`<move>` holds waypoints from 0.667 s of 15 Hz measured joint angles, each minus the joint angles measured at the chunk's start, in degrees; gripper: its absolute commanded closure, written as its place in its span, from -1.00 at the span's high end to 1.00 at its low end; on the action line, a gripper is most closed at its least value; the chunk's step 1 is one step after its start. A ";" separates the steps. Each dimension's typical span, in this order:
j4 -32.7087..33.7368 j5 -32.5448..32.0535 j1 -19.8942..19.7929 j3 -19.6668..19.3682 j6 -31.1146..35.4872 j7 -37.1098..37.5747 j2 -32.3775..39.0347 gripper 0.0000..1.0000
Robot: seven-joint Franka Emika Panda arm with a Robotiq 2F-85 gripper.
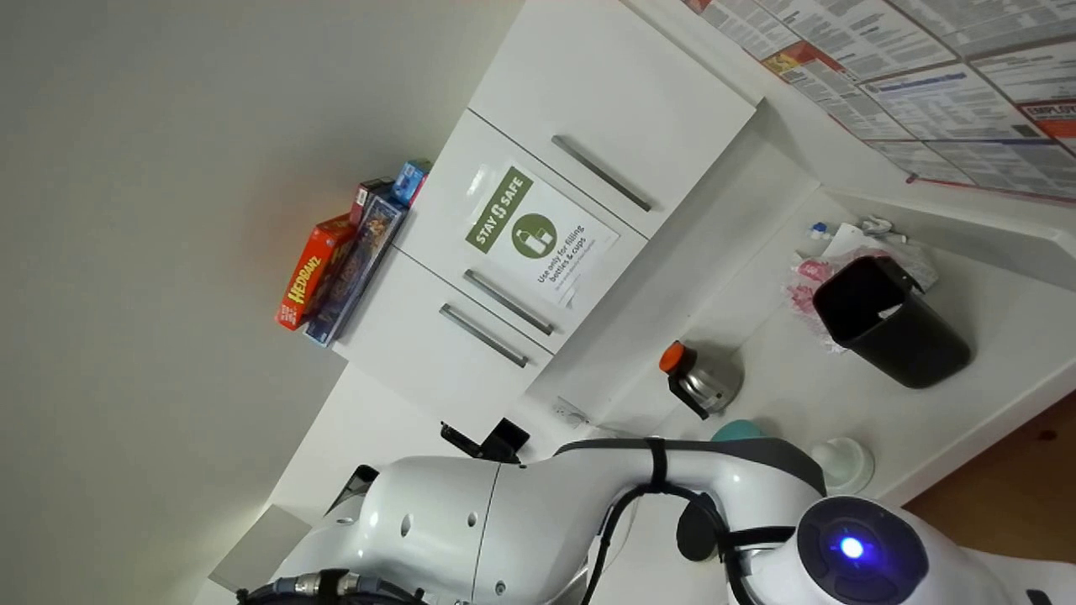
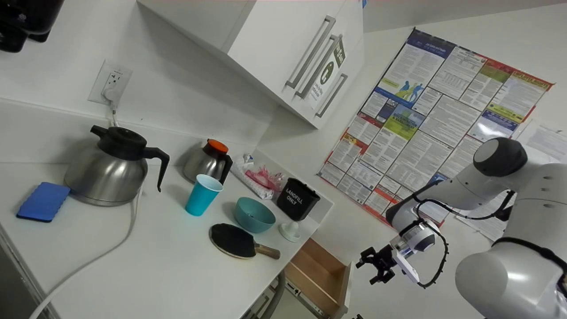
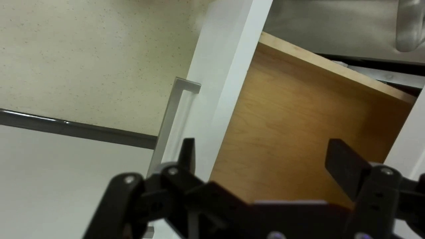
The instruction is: Take the object out of the drawer then close the drawer
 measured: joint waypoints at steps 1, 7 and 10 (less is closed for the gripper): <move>0.07 0.36 0.00 0.01 0.02 0.00 0.02 1.00; 0.26 16.79 -5.56 0.81 -1.00 -12.61 1.34 1.00; 1.38 23.40 -9.54 -0.52 -5.89 -20.39 3.44 1.00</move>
